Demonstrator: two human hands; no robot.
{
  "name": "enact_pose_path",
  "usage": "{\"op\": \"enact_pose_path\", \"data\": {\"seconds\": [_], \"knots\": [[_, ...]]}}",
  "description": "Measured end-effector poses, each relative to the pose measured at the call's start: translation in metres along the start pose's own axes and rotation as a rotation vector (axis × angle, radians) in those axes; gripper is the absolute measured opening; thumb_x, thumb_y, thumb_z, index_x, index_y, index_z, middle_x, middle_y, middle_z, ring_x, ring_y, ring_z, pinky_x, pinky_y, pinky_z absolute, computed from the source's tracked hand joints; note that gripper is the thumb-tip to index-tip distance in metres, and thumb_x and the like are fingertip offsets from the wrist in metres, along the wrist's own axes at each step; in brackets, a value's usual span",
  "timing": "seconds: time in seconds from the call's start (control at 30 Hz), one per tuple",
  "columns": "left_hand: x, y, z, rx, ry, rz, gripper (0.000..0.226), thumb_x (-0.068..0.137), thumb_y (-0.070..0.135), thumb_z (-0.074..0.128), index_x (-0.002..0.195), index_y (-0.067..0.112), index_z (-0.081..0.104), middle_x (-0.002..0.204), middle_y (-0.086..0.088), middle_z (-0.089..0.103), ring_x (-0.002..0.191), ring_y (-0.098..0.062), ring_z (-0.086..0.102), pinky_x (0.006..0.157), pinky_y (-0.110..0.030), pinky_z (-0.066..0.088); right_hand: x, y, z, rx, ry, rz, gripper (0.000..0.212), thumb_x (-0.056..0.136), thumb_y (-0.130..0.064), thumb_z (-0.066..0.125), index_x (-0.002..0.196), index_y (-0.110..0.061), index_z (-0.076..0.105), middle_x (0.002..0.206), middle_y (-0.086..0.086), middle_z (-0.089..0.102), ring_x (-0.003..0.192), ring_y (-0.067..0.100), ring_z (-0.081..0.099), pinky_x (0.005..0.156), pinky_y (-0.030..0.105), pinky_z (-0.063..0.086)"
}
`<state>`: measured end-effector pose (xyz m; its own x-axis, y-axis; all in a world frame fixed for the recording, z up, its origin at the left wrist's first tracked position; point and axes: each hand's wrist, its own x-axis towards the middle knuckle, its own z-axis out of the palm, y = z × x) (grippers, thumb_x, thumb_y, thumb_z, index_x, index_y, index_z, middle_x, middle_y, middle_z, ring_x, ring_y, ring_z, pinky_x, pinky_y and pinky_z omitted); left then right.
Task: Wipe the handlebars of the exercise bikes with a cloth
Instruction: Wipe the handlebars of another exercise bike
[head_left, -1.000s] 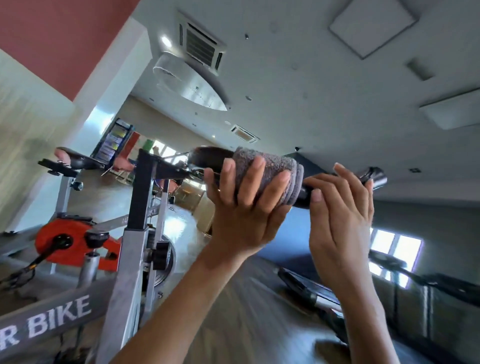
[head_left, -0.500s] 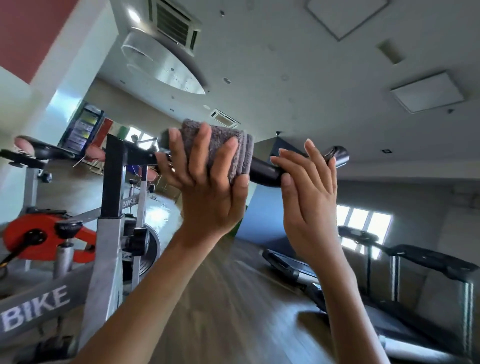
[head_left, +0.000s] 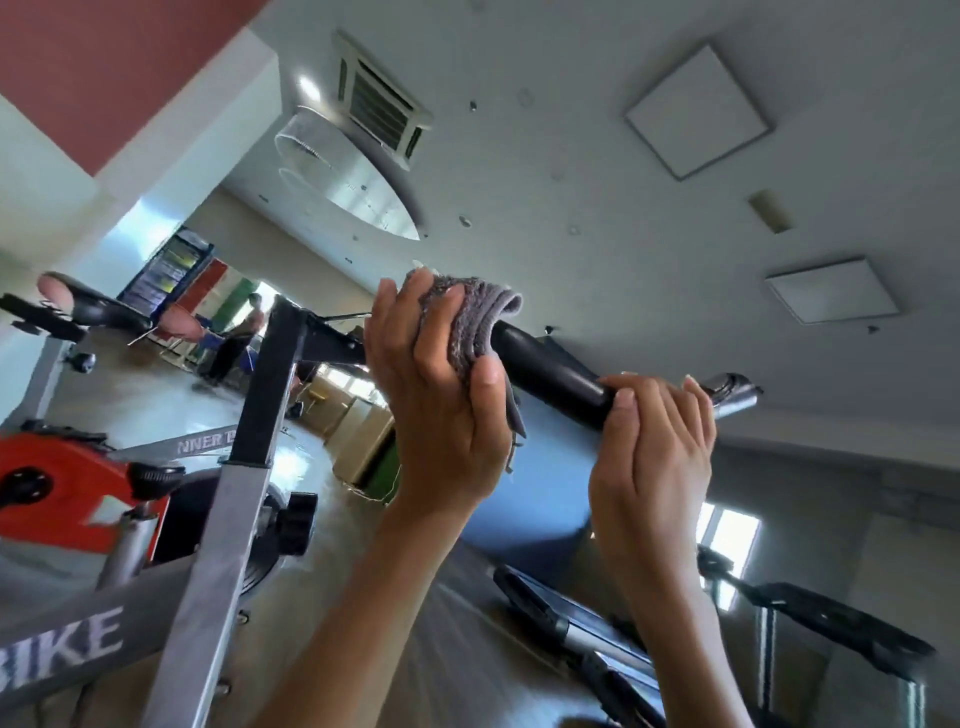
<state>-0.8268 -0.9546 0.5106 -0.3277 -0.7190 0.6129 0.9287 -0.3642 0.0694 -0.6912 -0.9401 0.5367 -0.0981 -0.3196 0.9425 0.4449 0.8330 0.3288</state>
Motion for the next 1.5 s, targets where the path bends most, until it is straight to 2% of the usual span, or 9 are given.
{"op": "enact_pose_path", "data": {"seconds": [0.47,0.63,0.8,0.9,1.0,1.13,1.27,1.4,1.5], "knots": [[0.003,0.002,0.003,-0.315,0.048,-0.296,0.044,0.103,0.041,0.020,0.137,0.015,0.031,0.144,-0.010,0.029,0.138,-0.040,0.028,0.114,-0.057,0.024,-0.009,-0.024,0.005,0.043,0.083,0.200,0.033,0.092,-0.032,0.024,0.083,-0.020,0.054,0.078,-0.018,0.053,0.095,-0.024,0.040,0.108,0.057,0.033],[-0.002,0.007,0.001,-0.331,0.018,-0.320,0.047,0.104,0.040,0.019,0.139,0.011,0.027,0.148,-0.024,0.027,0.141,-0.045,0.021,0.121,-0.045,0.015,-0.012,-0.036,0.005,0.043,0.073,0.234,0.033,0.091,-0.040,0.026,0.080,-0.022,0.051,0.088,-0.034,0.050,0.089,0.025,0.051,0.098,0.060,0.039],[-0.003,0.007,0.000,-0.266,0.032,-0.184,0.043,0.104,0.038,0.023,0.135,0.009,0.032,0.146,-0.018,0.027,0.139,-0.046,0.023,0.114,-0.061,0.021,-0.008,-0.043,0.001,0.054,0.036,0.301,0.035,0.085,-0.048,0.025,0.072,-0.027,0.050,0.087,-0.033,0.052,0.092,0.027,0.050,0.087,0.049,0.042],[0.002,-0.006,0.002,-0.395,0.071,-0.421,0.043,0.104,0.039,0.020,0.136,0.014,0.031,0.144,-0.023,0.034,0.136,-0.046,0.030,0.109,-0.061,0.027,-0.006,-0.044,-0.002,0.041,-0.001,0.311,0.037,0.084,-0.049,0.025,0.072,-0.026,0.050,0.086,-0.030,0.054,0.091,0.027,0.049,0.077,0.041,0.039],[0.000,0.008,0.004,-0.406,0.058,-0.470,0.050,0.104,0.043,0.016,0.138,0.010,0.032,0.147,-0.026,0.029,0.141,-0.045,0.021,0.115,-0.060,0.018,-0.007,-0.044,0.000,-0.010,-0.005,0.294,0.034,0.085,-0.047,0.022,0.071,-0.027,0.046,0.085,-0.030,0.053,0.087,0.020,0.044,0.089,0.051,0.040],[-0.008,0.029,0.007,-0.352,0.049,-0.226,0.043,0.104,0.038,0.023,0.133,0.010,0.036,0.149,-0.017,0.023,0.143,-0.043,0.014,0.117,-0.059,0.014,-0.008,-0.041,0.002,-0.041,-0.010,0.260,0.036,0.088,-0.047,0.021,0.073,-0.024,0.044,0.084,-0.023,0.053,0.086,0.017,0.041,0.096,0.057,0.037],[-0.001,0.019,0.016,-0.528,0.210,-0.510,0.045,0.104,0.044,0.024,0.137,0.015,0.032,0.146,-0.022,0.025,0.138,-0.046,0.024,0.111,-0.063,0.023,-0.007,-0.040,-0.006,0.028,-0.067,0.305,0.040,0.085,-0.054,0.022,0.076,-0.026,0.049,0.084,-0.021,0.054,0.092,0.026,0.047,0.084,0.046,0.040],[0.000,0.003,0.017,-0.595,0.258,-0.612,0.036,0.099,0.029,0.029,0.136,0.034,0.029,0.147,-0.019,0.025,0.139,-0.038,0.025,0.112,-0.060,0.024,-0.008,-0.044,-0.007,0.030,-0.102,0.307,0.034,0.086,-0.053,0.021,0.082,-0.036,0.051,0.085,-0.030,0.054,0.099,0.021,0.048,0.107,0.059,0.031],[0.004,0.023,0.013,-0.556,0.220,-0.542,0.038,0.099,0.031,0.029,0.135,0.019,0.034,0.144,-0.011,0.029,0.137,-0.036,0.028,0.110,-0.062,0.026,-0.008,-0.044,-0.006,0.017,-0.097,0.291,0.036,0.086,-0.052,0.021,0.077,-0.033,0.050,0.087,-0.031,0.054,0.096,0.019,0.047,0.106,0.060,0.031]]}}
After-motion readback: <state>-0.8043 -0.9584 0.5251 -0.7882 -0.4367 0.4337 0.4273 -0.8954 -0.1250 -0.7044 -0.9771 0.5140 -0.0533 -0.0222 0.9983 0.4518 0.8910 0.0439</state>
